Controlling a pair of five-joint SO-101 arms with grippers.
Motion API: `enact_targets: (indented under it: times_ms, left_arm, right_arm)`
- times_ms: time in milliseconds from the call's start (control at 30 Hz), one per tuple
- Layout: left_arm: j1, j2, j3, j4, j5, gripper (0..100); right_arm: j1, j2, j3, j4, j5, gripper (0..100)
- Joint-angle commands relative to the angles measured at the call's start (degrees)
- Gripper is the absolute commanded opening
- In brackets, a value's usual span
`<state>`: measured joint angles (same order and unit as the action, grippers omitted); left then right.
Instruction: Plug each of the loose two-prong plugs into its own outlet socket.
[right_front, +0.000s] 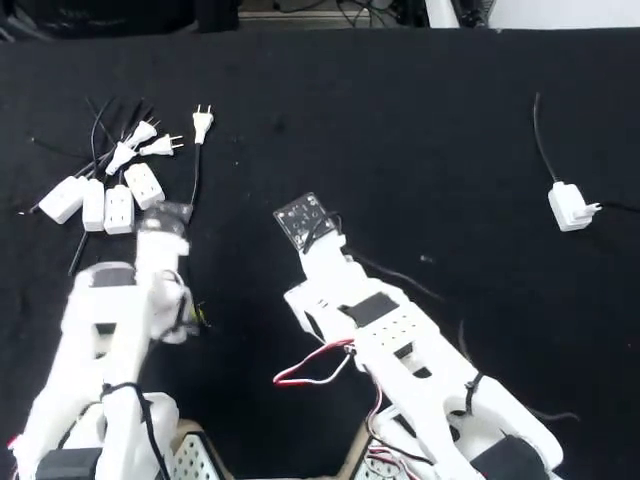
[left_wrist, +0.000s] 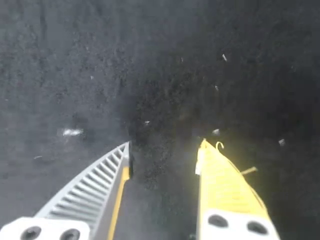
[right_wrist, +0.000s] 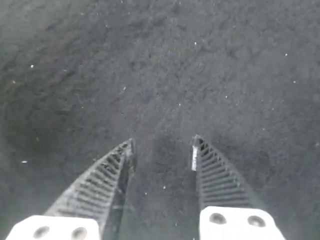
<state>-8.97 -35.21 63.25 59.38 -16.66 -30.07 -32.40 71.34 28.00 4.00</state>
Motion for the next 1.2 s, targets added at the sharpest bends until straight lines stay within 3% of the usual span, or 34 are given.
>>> enact_targets:
  times_ms: [0,133,400,733,1167]
  left_arm:
    - [-8.4,-0.35,-24.13,12.4,-3.52,22]
    - [-13.49,2.2,-34.07,11.16,-2.11,22]
    - [-15.08,21.71,-44.79,4.4,-0.7,22]
    - [-15.78,46.77,-66.24,3.96,-0.88,22]
    - [-15.43,62.95,-75.74,3.52,-0.7,22]
  right_arm:
    - [-0.53,0.31,-0.22,-2.9,-0.09,17.0]
    - [-0.62,0.22,-0.04,-2.81,-0.09,17.0]
    - [-0.7,0.22,-0.04,-2.81,-0.09,17.0]
    - [-0.7,0.22,-0.04,-2.81,-0.09,17.0]
    - [-0.7,0.22,-0.04,-2.81,-0.09,17.0]
